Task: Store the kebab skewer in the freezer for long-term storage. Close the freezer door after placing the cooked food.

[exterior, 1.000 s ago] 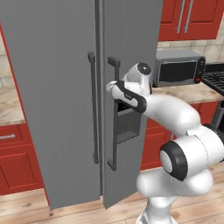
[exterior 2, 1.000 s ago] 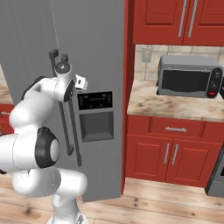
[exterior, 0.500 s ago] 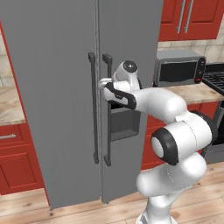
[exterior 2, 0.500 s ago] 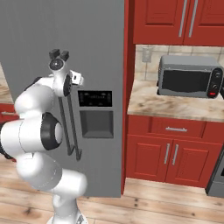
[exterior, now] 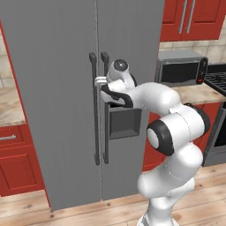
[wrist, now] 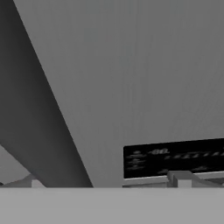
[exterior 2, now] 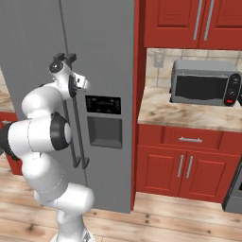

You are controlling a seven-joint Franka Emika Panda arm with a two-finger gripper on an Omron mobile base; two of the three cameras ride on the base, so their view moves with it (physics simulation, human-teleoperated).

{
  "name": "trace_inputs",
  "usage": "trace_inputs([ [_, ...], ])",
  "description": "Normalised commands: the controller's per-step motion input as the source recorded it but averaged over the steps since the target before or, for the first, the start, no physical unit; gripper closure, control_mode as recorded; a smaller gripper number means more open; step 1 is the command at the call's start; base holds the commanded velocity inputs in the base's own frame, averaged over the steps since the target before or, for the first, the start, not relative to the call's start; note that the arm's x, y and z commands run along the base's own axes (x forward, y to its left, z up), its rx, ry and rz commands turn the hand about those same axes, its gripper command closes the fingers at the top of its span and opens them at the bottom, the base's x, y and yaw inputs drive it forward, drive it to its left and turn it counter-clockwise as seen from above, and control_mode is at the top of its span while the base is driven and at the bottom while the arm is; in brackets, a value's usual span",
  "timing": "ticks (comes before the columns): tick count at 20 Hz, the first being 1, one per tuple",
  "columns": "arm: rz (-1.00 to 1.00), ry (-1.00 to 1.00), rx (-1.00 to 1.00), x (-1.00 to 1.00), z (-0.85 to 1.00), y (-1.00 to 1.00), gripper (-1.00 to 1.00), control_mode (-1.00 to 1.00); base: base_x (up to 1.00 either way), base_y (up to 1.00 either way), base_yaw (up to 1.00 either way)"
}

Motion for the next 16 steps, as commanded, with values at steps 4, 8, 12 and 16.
trace_inputs([
  [4,-0.05,-0.05,-0.03,0.28,0.0,0.0,-1.0,-1.0,0.0,0.0,0.0],
  [8,-0.02,-0.08,-0.01,0.36,-0.01,-0.1,-1.0,-1.0,0.0,0.0,0.0],
  [12,-0.01,-0.07,0.0,0.43,-0.03,-0.11,-1.0,-1.0,0.0,0.0,0.0],
  [16,0.0,-0.03,0.0,0.37,0.0,-0.09,-1.0,-1.0,0.0,0.0,0.0],
])
